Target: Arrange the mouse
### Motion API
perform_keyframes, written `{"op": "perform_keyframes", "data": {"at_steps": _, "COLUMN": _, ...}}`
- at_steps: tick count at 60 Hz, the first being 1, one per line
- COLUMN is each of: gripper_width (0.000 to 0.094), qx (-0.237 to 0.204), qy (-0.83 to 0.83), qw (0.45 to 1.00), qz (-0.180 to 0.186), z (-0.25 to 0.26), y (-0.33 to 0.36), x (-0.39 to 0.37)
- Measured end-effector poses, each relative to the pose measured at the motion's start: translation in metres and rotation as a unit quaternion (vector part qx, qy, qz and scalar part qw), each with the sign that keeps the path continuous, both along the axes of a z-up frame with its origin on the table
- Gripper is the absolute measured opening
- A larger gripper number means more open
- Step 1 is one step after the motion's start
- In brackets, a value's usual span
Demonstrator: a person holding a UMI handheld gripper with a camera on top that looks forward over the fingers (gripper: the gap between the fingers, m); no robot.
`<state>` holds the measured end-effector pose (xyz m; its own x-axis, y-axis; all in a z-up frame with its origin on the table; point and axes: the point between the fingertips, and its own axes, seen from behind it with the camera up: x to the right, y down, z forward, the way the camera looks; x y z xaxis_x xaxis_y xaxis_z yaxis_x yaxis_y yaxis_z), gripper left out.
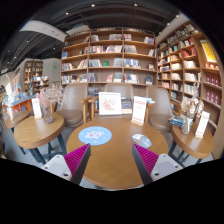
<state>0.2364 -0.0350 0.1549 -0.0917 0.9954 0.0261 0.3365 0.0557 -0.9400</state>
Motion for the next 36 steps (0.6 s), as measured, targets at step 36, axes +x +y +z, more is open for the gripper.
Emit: {"op": "perform_keyframes", "data": {"at_steps": 36, "gripper_width": 0.0854, "qx": 0.031, "qy": -0.042, "qw": 0.994, "qz": -0.095, "z": -0.052, "y": 0.153, "x": -0.049}}
